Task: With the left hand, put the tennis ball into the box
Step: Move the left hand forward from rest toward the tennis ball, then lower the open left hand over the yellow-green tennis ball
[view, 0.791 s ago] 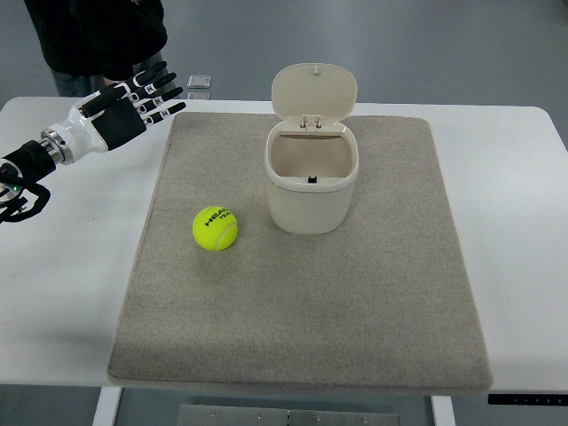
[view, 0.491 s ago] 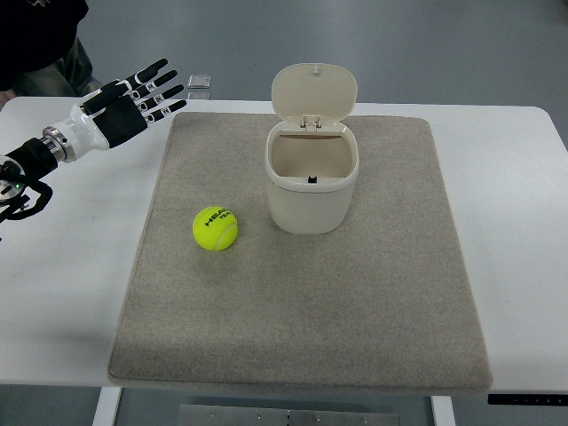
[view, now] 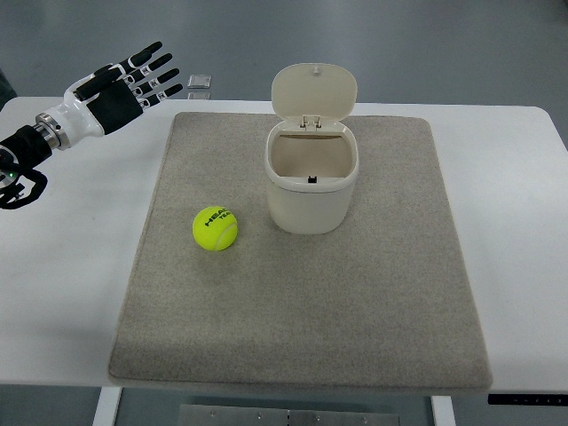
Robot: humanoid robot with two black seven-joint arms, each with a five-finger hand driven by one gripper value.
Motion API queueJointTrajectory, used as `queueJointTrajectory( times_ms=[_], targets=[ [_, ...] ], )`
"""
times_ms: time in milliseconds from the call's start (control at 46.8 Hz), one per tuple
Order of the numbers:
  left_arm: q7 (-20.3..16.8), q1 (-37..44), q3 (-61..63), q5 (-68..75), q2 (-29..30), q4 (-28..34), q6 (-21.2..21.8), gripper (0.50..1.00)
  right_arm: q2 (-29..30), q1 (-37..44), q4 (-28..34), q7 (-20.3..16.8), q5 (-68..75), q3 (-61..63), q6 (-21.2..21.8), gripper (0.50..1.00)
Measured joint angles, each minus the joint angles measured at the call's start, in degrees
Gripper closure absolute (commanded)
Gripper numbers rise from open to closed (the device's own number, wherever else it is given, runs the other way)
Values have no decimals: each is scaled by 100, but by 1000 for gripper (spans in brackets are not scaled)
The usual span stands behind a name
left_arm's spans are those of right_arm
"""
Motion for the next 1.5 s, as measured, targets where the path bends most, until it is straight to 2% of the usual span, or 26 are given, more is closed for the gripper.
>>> queueJointTrajectory(
  times_ms=[128,214,299,406,470,684,833,1026,1154,1282,1496],
  targets=[
    [-4,0,-14,181,-12,5,-121,506,0,0,0,0,0,1,0,597],
    [-99,10,-90,963,-11,12,-173,504,0,0,-1,0,0,0,0,599],
    [-510,28,-300,2141,-5,13,-181,506,0,0,-1,2,0,1,0,599],
    [-1194,122,-674,3599,0,-30,-181,506,0,0,0,3,0,-1,0,597],
    [-1425,207,-805,4269,4,-55,-181,506,0,0,1,3,0,-1,0,599],
    [-1595,330,-914,6156,530,-601,-159,506,0,0,1,-2,0,5,0,599],
    [-1773,282,-858,7390,694,-694,-106,506,0,0,1,-1,0,2,0,599],
    [-2682,320,-849,8417,1129,-1106,56,514,0,0,0,2,0,2,0,597],
    [-2847,354,-762,8906,1466,-1739,130,516,0,0,0,3,0,1,0,597],
    [-2888,366,-614,9703,1633,-2256,442,519,0,0,0,3,0,1,0,599],
    [-3268,507,51,11029,1844,-3063,1740,521,0,0,0,-1,0,0,0,597]
  ],
)
